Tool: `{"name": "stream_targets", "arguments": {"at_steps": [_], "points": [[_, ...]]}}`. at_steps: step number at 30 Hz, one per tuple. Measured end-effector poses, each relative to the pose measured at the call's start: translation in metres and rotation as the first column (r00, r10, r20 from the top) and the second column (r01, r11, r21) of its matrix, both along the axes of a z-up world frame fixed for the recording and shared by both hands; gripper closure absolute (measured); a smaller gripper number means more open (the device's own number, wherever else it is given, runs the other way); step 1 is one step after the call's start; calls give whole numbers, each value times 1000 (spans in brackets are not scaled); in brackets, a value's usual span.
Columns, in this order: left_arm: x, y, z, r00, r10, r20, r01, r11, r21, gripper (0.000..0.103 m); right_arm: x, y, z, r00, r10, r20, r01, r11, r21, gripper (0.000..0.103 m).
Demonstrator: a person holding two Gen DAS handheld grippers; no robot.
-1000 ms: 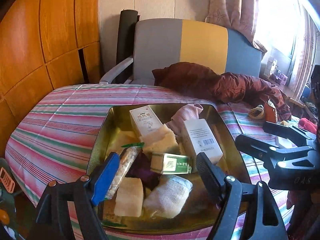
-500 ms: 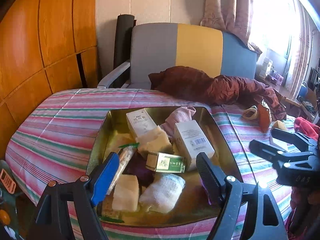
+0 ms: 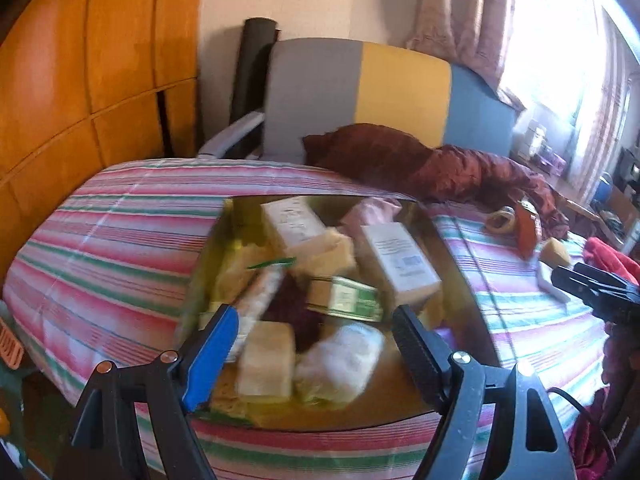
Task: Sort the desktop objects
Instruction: 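Withdraw both open tools from the tray toward the remaining items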
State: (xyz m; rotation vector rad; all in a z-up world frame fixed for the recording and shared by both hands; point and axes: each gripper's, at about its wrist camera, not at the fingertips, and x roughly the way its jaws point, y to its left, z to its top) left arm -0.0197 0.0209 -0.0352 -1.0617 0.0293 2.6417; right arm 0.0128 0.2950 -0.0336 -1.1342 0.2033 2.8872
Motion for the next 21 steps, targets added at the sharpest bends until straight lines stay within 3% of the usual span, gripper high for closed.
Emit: {"name": "stream_targets", "arguments": {"at_steps": [9,17,21], "points": [[1,52,7,989,-150,-2,150,989,20,23,22,83,-10,979,-202,35,204,977,-62,3],[2,98,12,971,-241,-1,241,971,-13,23,42,157,-18,927,-371,58,376,916,-139,3],[-2,118,12,961,-276,25,276,961,5,23,42,183,-30,906,-414,92,424,890,-165,3]]}}
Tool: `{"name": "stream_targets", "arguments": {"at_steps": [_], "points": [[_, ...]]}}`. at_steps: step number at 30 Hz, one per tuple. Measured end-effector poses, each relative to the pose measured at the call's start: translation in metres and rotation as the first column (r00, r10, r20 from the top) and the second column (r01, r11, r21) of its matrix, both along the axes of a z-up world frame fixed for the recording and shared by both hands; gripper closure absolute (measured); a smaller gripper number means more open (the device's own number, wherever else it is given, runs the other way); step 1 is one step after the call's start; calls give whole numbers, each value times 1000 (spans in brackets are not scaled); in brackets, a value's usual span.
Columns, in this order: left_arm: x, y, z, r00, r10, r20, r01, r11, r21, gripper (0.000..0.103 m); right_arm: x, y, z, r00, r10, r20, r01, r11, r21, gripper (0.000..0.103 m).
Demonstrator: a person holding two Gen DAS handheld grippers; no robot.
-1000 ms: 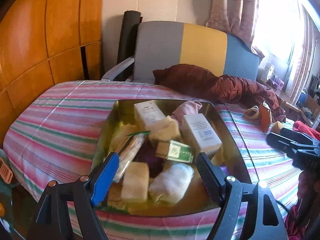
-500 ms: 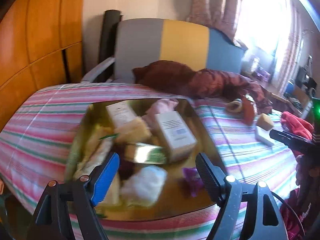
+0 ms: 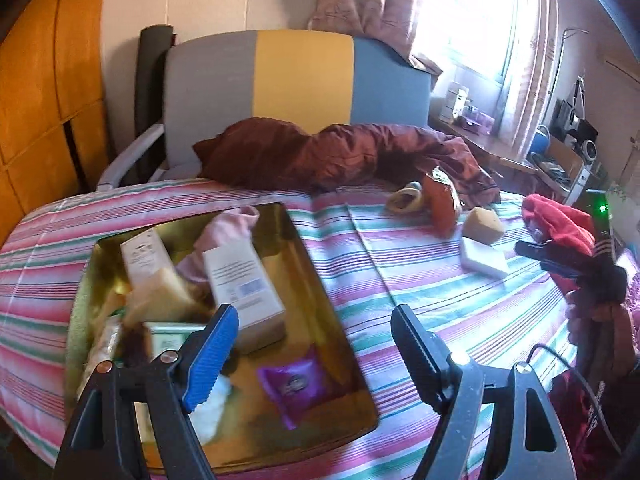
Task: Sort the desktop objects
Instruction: 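Withdraw both open tools from the tray toward the remaining items, then grasp the yellow knit roll with the left tool while the right tool grasps the white eraser block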
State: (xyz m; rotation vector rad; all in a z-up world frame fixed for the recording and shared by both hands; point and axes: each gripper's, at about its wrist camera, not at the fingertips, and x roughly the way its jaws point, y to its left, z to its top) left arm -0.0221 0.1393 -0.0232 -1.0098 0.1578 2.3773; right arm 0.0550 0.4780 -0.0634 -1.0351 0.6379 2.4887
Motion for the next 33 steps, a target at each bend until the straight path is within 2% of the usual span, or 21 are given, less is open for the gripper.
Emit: {"name": "stream_targets", "arguments": {"at_steps": [4,9,13,18,23,26,28,30,33], "points": [[-4,19,-1,999,-39,15,39,999,-2,23,-8,16,-14,999,-25,36,25,1000,10,3],[-10,43,-6,996,-83,35,84,996,-13,23,-27,20,-26,995,29,100,-37,996,79,2],[-14,60,-8,991,-125,43,127,992,-26,23,-46,18,-35,980,114,166,-140,978,154,0],[-26,84,-7,984,-168,52,170,985,-37,23,-69,16,-41,934,239,265,-306,919,249,0],[-51,116,-7,970,-217,110,220,976,-11,23,-86,24,-52,894,317,316,-398,887,235,1],[-68,138,-12,960,-242,143,245,970,-4,23,-91,34,-59,887,335,318,-409,890,201,1],[-82,153,-17,955,-253,158,257,966,-7,23,-91,41,-64,883,351,310,-415,894,170,5],[-96,166,-23,952,-253,174,260,966,-14,24,-89,45,-67,879,381,288,-430,894,129,14],[-118,188,-35,947,-257,194,267,963,-29,24,-83,45,-66,878,396,270,-440,889,128,20]]}}
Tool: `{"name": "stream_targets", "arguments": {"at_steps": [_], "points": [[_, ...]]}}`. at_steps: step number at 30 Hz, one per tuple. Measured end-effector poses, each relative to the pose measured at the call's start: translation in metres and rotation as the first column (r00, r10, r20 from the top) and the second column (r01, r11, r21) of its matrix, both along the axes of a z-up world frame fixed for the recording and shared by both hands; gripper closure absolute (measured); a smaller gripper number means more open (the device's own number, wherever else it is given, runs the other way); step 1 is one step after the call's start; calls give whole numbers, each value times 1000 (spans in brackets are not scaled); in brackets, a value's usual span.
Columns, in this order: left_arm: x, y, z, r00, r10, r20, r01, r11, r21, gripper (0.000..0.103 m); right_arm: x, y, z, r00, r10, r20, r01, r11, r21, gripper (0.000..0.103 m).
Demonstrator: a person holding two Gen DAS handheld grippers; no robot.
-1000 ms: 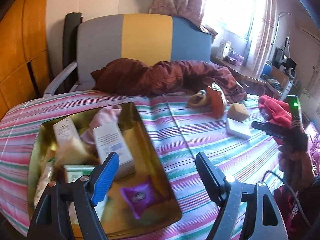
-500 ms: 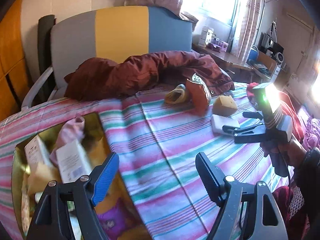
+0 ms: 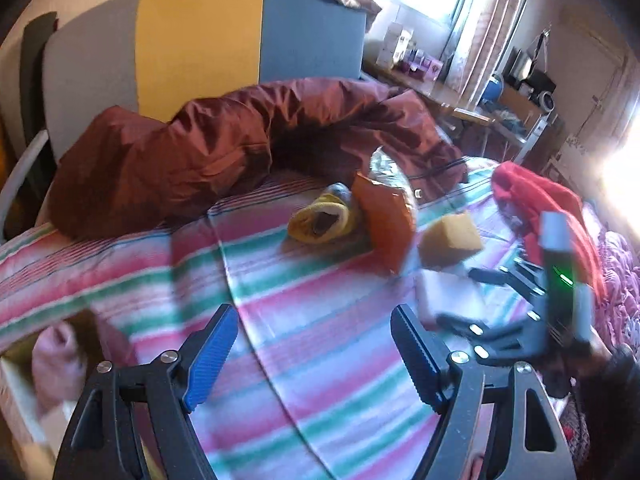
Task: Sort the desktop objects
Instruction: 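Grasp the yellow knit roll with the left tool while the right tool grasps the white eraser block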
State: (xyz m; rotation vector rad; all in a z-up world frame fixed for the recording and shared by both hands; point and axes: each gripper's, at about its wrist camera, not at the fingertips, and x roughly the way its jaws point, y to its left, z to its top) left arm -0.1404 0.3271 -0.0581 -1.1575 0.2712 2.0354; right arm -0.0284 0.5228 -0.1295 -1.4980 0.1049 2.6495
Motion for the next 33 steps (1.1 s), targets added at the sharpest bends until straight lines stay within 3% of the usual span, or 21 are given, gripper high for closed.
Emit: {"name": "stream_targets", "arguments": {"at_steps": [4,12,17,19,21,24,29,33], "points": [[-22,32,-14,998,-43,-34,42,998,-40,24,6,-1,3,1000,7,-2,-7,1000,12,26],[-48,98,-38,969,-213,-124,198,972,-128,24,4,7,3,1000,1,16,-1,1000,-29,25],[-61,123,-57,953,-275,-125,252,952,-173,24,4,10,3,1000,-2,17,3,999,-46,22],[-67,129,-62,954,-280,-110,259,950,-172,31,4,12,3,1000,-5,14,6,999,-52,22],[-70,133,-66,957,-285,-52,275,951,-142,53,5,13,3,1000,-7,10,8,998,-56,22],[-59,133,-64,952,-298,-77,284,947,-148,65,6,12,3,1000,-11,3,11,999,-50,23],[-45,110,-54,966,-246,-76,237,965,-111,68,3,4,6,1000,-7,-6,7,1000,-22,28],[-32,76,-36,985,-153,-84,147,986,-80,68,2,0,10,1000,-5,-25,4,999,-38,30]]}}
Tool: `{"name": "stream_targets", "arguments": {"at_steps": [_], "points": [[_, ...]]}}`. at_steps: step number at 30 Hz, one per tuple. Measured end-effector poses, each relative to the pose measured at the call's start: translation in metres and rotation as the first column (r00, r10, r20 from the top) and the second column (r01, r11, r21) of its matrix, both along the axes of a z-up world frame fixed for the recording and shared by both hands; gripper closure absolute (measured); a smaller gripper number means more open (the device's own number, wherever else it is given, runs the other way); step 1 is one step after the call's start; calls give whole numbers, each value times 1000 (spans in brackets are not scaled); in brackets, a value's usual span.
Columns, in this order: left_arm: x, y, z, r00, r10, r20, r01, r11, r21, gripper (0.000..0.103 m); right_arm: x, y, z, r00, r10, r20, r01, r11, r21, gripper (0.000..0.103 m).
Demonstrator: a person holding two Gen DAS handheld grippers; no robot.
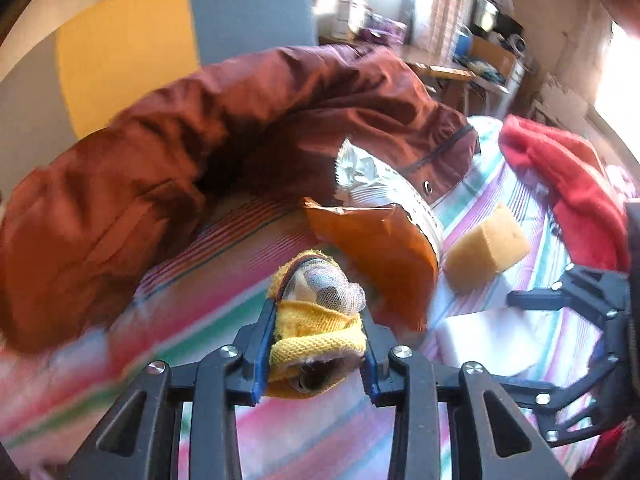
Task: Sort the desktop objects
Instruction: 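Grasp the yellow knit roll with the left tool while the right tool grasps the white eraser block, then carry the yellow knit roll and white eraser block to the gold tray and release both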
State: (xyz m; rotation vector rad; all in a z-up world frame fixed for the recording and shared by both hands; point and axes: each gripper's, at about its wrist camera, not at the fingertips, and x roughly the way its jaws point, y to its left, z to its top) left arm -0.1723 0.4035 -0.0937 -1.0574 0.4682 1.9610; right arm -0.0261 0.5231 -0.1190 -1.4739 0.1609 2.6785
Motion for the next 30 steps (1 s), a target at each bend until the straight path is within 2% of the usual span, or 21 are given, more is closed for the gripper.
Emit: {"name": "stream_targets", "arguments": {"at_steps": [5,8,10,12,20,30], "points": [[21,-41,28,994,91,-57,-89,995,37,67,-1,-19,1,999,49,1,-49,999,-8,30],[38,-73,47,983,147,-113,-142,988,55,67,-2,-30,0,998,65,9,-65,998,3,30],[49,-79,54,975,180,-133,-173,983,64,67,-3,-34,1,998,62,12,-62,998,5,30],[58,-91,63,968,208,-142,-198,977,77,67,-4,-39,3,998,60,8,-60,998,-17,30],[86,-141,89,945,287,-156,-268,954,137,67,-4,-68,13,997,80,12,-80,997,12,30],[109,-195,92,923,356,-147,-334,930,156,67,3,-110,35,995,97,-29,-97,995,-7,30]]}}
